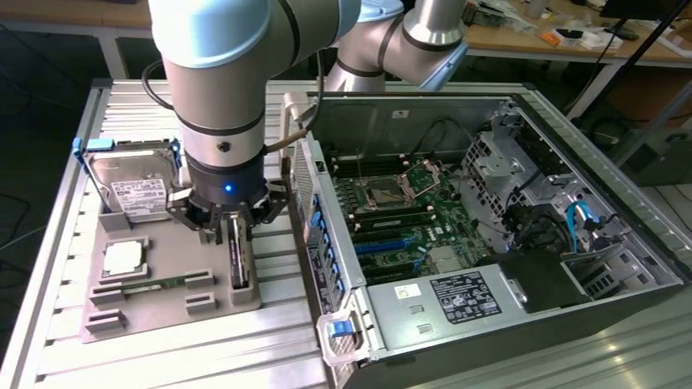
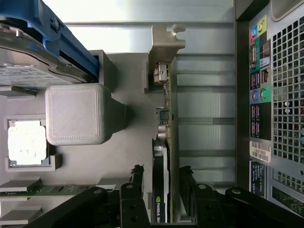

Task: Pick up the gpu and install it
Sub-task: 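Pick up the gpu and move the gpu toward the slot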

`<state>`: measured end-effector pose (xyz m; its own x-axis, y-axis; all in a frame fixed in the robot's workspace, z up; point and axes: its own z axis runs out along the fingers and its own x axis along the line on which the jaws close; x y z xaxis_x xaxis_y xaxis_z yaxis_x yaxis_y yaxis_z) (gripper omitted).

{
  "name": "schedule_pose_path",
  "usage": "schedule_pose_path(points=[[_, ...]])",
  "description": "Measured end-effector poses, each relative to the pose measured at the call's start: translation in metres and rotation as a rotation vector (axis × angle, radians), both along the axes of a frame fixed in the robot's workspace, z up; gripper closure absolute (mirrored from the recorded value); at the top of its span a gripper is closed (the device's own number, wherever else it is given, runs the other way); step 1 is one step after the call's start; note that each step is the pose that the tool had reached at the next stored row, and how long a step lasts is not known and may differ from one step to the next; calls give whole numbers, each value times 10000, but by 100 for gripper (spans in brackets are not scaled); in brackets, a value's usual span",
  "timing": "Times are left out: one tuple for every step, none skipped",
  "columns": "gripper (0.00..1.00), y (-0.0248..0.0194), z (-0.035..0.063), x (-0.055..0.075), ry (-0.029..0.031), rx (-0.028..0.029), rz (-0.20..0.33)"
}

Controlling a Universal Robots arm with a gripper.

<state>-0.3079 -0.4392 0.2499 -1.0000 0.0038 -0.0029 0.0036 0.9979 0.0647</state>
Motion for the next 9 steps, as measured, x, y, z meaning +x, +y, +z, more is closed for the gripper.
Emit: schedule_pose_path(points=[[56,0,0,0,0,0,0],[56,0,0,0,0,0,0],[56,0,0,0,0,2,0],[56,0,0,-1,1,18,-1],[56,0,0,0,1,65,-1],[56,0,-2,0,-1,118,0],[58,0,-3,0,1,194,0],[58,1,-4,0,1,257,-1],[58,0,-5,0,0,318,-1]])
